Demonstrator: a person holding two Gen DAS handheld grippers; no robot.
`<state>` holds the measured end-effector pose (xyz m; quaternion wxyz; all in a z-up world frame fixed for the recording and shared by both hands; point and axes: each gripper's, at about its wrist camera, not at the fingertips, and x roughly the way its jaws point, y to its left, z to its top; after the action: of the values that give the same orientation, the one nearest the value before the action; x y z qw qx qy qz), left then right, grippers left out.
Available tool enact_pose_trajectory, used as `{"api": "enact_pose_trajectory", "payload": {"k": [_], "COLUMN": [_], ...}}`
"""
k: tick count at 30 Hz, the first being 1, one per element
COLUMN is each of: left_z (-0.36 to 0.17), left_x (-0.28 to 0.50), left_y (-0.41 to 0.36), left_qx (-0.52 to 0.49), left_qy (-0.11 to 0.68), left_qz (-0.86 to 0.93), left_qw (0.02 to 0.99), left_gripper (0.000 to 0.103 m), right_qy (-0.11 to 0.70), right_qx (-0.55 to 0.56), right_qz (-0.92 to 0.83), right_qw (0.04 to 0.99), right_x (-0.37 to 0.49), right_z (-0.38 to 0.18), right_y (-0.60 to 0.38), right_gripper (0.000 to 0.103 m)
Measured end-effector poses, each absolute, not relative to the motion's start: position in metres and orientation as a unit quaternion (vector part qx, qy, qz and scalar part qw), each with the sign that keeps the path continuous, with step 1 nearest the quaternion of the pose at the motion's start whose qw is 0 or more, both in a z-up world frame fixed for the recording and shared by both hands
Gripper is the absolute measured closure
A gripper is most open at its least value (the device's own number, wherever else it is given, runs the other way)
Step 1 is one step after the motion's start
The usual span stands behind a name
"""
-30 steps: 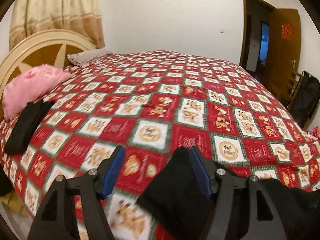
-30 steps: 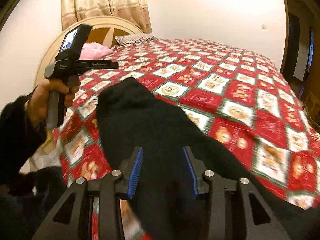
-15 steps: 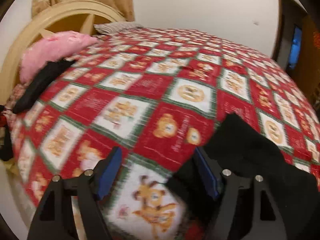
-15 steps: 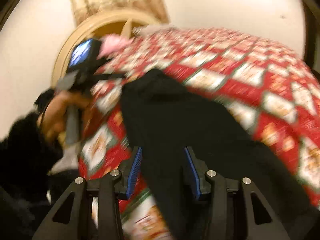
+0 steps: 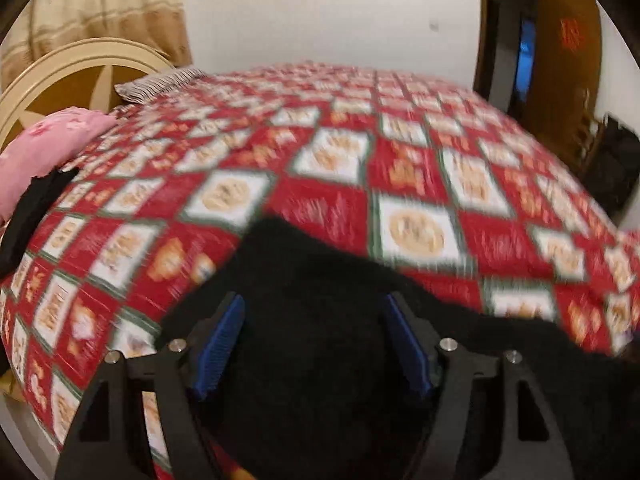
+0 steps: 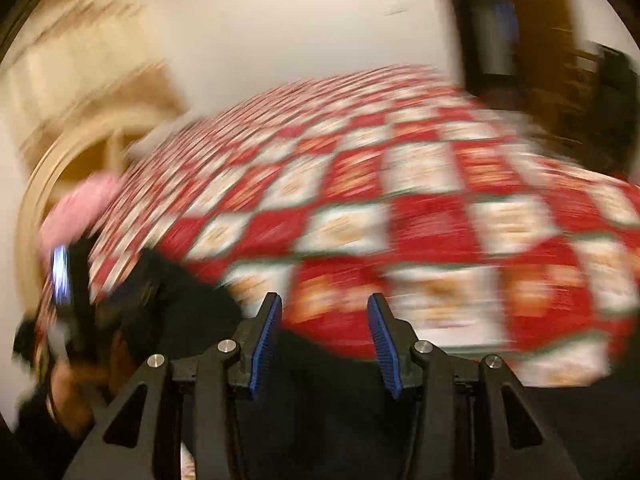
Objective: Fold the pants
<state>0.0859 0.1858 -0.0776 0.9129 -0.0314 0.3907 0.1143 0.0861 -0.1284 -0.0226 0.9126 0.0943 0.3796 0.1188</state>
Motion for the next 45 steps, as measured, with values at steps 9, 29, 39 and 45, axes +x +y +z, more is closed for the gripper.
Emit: {"api": "enact_pose_trajectory", "payload": {"k": [9,29,39,45], "left_z": [-0.089,-0.092,-0.092,-0.092], "left_x": [0.079,0.075,0.075,0.075], "left_y": [0.180,0.177,0.177,0.177], "left_qx": [-0.013,-0.008,-0.008,-0.008], "left_qy": [0.400,0.397,0.397,0.397], "left_qz": [0.121,0.126,0.126,0.127], "left_qw": [0.908,0.909,0.909,0.909], "left_gripper": [0.027,0.023,0.023,0.023], "right_qy": [0.449,0.386,0.263,0.262], "right_qx": [0.167,0.275,0.360,0.385], "right_qz": [-0.192,-0.135,-0.172,-0.235], "right_qw": [0.856,0.870,0.879,0.853], "right_x": [0.102,0.027,-0.128,-0.185], "right_z": [-0.035,-0.043,-0.040,-0.059], "right_y": [-0.334,-0.387,-0.425,-0.448], "right_gripper": [0.027,0.100,0.100,0.100]}}
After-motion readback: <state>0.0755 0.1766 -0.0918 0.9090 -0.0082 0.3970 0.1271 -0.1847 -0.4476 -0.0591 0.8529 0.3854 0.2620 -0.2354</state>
